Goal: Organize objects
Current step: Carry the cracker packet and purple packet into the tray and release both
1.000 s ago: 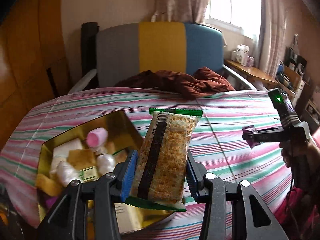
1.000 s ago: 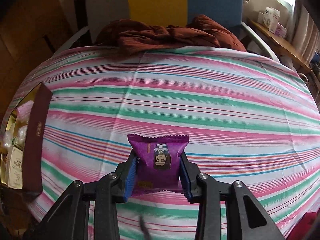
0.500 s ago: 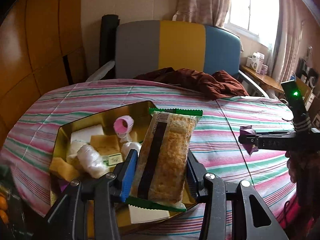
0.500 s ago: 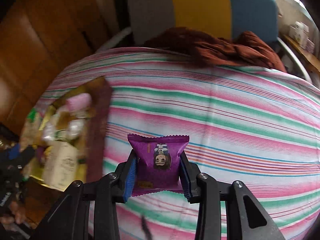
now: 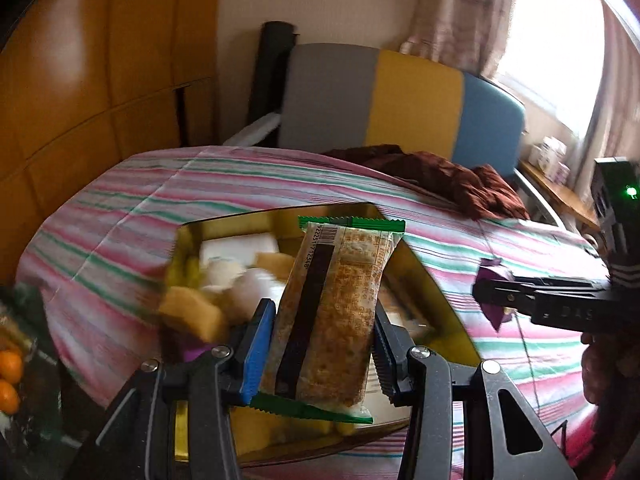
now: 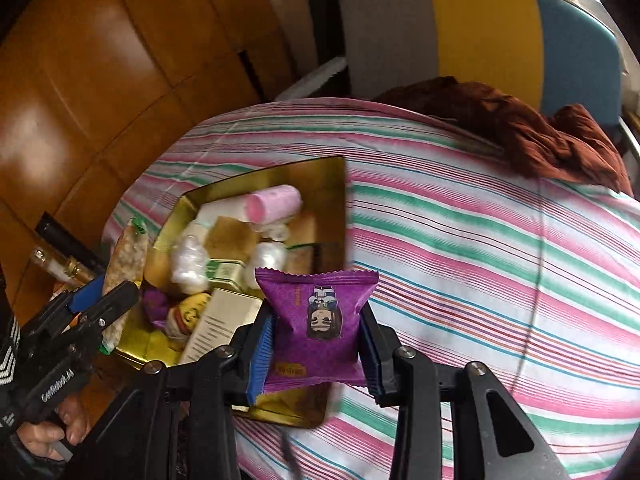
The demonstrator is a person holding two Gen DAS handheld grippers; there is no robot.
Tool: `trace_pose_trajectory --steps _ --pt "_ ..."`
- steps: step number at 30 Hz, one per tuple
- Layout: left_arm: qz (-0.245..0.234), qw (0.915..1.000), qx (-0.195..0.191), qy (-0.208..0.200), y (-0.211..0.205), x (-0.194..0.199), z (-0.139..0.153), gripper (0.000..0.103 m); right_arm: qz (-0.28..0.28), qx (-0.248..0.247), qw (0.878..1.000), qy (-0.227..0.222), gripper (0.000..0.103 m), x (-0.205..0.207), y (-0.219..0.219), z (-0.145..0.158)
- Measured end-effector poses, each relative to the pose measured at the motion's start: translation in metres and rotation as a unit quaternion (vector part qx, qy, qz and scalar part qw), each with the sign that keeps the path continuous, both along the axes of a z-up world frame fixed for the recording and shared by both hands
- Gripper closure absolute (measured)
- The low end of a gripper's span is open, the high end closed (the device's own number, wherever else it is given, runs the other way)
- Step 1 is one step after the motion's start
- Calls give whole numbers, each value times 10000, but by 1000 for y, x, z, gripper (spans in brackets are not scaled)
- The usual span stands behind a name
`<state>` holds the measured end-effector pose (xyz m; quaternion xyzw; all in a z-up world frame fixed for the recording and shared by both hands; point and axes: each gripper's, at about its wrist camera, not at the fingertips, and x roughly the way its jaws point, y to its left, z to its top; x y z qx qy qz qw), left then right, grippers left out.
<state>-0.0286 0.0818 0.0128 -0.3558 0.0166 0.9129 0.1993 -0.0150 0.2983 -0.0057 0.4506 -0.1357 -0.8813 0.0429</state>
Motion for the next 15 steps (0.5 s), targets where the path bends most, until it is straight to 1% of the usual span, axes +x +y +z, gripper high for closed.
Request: trace_pose_trajectory --steps 5,8,11,13,15 --pt "437 9990 46 -95 -36 -5 -4 57 238 -13 9997 -31 65 -15 -21 -2" --pt "618 9979 28 -208 -51 -7 -13 57 285 -18 9996 -50 65 -25 -28 -4" --pt "682 9969 63 -383 -56 -10 -23 57 267 -42 9996 -54 65 -38 -31 -5" --pt "624 9970 112 -435 -52 -10 -25 57 237 -60 9997 -62 65 -45 -32 -4" --pt "496 9976 174 -457 -42 -13 -25 57 191 -111 9997 -58 62 -53 -32 -4"
